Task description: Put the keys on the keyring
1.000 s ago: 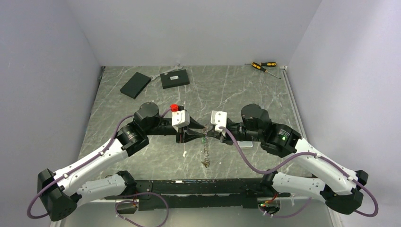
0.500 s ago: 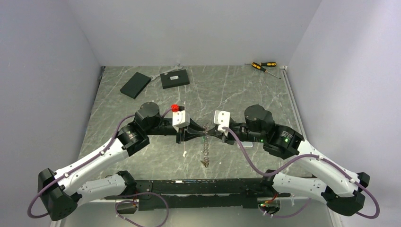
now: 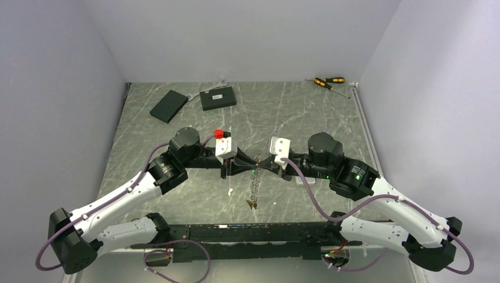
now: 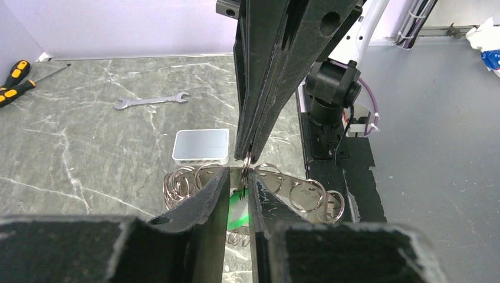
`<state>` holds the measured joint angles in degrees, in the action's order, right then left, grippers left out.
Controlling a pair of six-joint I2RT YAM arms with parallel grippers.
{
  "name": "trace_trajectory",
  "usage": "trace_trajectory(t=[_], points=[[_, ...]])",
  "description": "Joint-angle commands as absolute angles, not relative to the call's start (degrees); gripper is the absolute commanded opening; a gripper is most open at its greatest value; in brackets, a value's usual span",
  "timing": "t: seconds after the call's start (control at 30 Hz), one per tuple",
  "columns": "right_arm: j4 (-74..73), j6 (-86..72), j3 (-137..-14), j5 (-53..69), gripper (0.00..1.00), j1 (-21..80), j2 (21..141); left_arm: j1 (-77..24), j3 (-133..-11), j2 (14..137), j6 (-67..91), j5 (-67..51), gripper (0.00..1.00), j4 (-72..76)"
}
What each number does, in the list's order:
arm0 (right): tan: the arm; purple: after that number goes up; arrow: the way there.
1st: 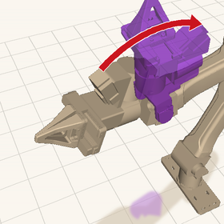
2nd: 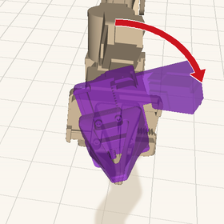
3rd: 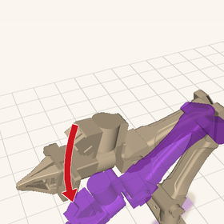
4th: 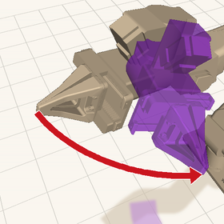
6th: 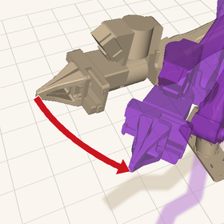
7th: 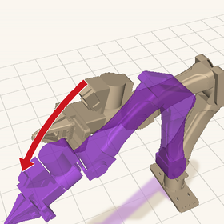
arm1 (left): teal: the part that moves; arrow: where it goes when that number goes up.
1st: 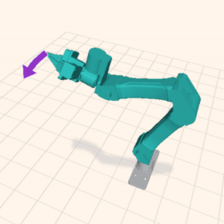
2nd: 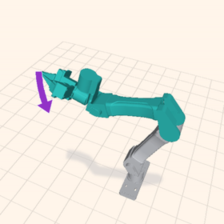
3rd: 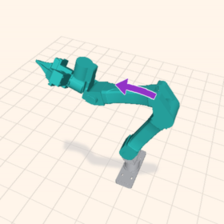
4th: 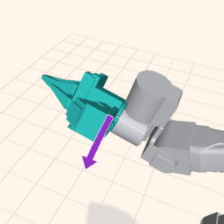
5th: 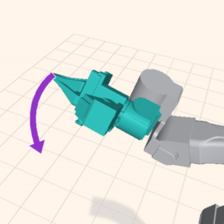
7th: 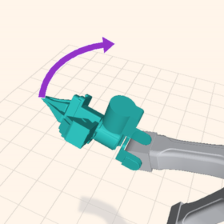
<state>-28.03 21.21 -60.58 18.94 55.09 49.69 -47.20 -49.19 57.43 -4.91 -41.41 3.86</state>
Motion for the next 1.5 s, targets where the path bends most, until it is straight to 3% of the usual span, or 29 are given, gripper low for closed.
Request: trace_trajectory(t=[0.0,0.1,0.2,0.43,0.6,0.73,1.2,1.47], points=[[-21.18,19.63,-59.92,19.77,0.00,55.02,48.34,-47.28,-49.30,58.00,-3.69,-43.06,0.21,6.88],[-20.43,19.27,-59.45,19.81,0.00,55.02,48.10,-47.26,-49.47,58.10,-3.69,-43.16,0.15,6.75],[-20.13,19.16,-59.24,19.94,0.00,55.02,48.00,-47.24,-49.57,58.02,-3.82,-43.07,0.00,6.60],[-19.97,19.22,-59.31,19.05,0.00,55.02,47.55,-47.27,-50.90,58.27,-4.86,-42.17,0.00,4.15],[-24.16,20.78,-61.15,17.43,0.30,54.98,48.06,-47.24,-55.23,59.94,-8.34,-41.80,0.00,-3.66],[-28.64,22.81,-62.57,15.51,0.40,54.97,48.20,-47.28,-58.01,61.14,-11.15,-41.36,0.00,-7.83],[-34.85,25.82,-68.28,14.16,0.40,55.02,52.83,-47.29,-67.73,66.99,-21.23,-42.32,0.00,-21.94],[-35.51,25.52,-70.05,13.79,0.34,55.02,54.98,-47.26,-70.39,68.34,-22.57,-42.42,0.00,-24.27]])
